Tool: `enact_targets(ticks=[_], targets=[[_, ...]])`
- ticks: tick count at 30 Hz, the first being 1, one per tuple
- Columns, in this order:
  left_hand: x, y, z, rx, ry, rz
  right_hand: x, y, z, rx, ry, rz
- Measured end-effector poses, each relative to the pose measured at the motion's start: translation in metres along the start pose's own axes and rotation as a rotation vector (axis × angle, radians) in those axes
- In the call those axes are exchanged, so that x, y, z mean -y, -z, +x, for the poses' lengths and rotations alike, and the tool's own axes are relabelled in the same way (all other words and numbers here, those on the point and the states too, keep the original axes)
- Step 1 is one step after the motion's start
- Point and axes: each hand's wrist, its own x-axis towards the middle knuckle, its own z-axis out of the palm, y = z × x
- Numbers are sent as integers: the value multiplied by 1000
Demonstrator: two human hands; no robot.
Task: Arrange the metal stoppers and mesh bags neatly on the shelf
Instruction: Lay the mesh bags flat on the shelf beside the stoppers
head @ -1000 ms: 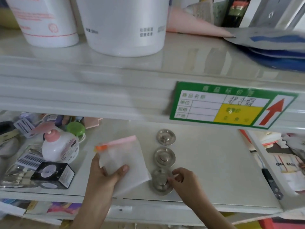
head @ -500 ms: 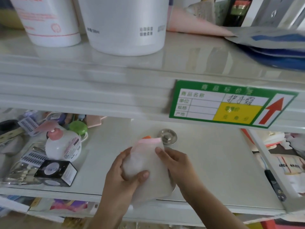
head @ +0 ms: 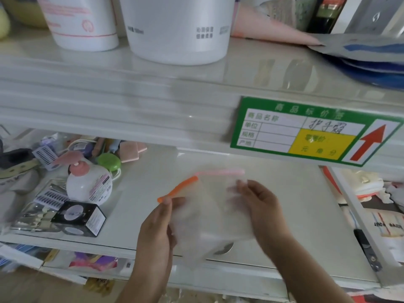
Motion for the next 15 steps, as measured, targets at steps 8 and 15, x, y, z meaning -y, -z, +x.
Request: enact_targets(ticks=[8, 15], targets=[[7, 17, 0, -163, -164, 283, 9, 88, 117, -123, 38, -261], [6, 15, 4, -180, -45, 227, -20, 104, 162, -171, -77, -283]])
